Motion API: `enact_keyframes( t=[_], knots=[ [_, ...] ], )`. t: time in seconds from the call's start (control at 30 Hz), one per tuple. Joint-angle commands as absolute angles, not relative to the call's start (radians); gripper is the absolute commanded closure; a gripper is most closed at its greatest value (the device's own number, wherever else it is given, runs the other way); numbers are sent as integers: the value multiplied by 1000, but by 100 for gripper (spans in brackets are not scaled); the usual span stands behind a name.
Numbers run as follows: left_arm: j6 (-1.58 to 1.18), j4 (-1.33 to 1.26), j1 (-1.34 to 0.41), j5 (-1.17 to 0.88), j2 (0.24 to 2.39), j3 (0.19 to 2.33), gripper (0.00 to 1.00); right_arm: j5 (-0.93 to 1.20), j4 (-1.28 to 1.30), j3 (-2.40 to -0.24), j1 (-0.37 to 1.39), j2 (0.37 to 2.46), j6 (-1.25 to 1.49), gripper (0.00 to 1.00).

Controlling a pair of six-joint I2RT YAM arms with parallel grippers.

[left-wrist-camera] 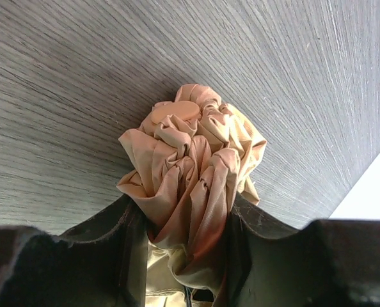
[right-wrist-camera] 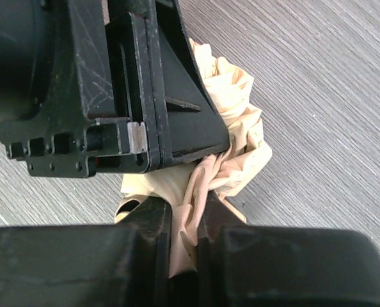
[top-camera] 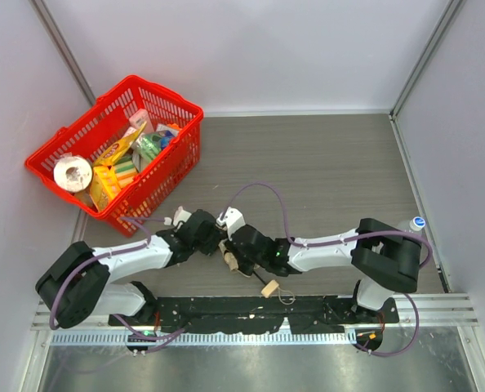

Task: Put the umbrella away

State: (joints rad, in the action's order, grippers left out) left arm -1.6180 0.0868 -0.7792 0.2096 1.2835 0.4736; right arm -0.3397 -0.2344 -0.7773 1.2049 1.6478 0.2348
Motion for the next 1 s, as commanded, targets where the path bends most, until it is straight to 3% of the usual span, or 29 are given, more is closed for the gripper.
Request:
enact_keyframes(
  t=[0.0,0.2,0.27,0.3,0.43,0.67,0.97],
  knots=[
    [-1606,154,-804,189,1286,428,100,-163,-371,-666,1184,1669,212,99],
    [-1600,123,-802,198,1278,414,100,-43,-439,-610,1138,1628,219,99],
    [-1595,121,-802,201,1279,413,100,-58,-356,-643,1137,1614,203,71],
    [-1595,120,-802,202,1279,414,100,-83,-288,-666,1138,1608,202,51],
    [-1586,103,-804,192,1273,410,100,-153,-227,-650,1132,1490,251,36],
    [-1554,-112,-789,189,1148,348,100,-72,-59,-684,1065,1212,385,33],
    [-1467,90,-738,196,919,584,100,-189,186,-732,968,915,621,25]
  ],
)
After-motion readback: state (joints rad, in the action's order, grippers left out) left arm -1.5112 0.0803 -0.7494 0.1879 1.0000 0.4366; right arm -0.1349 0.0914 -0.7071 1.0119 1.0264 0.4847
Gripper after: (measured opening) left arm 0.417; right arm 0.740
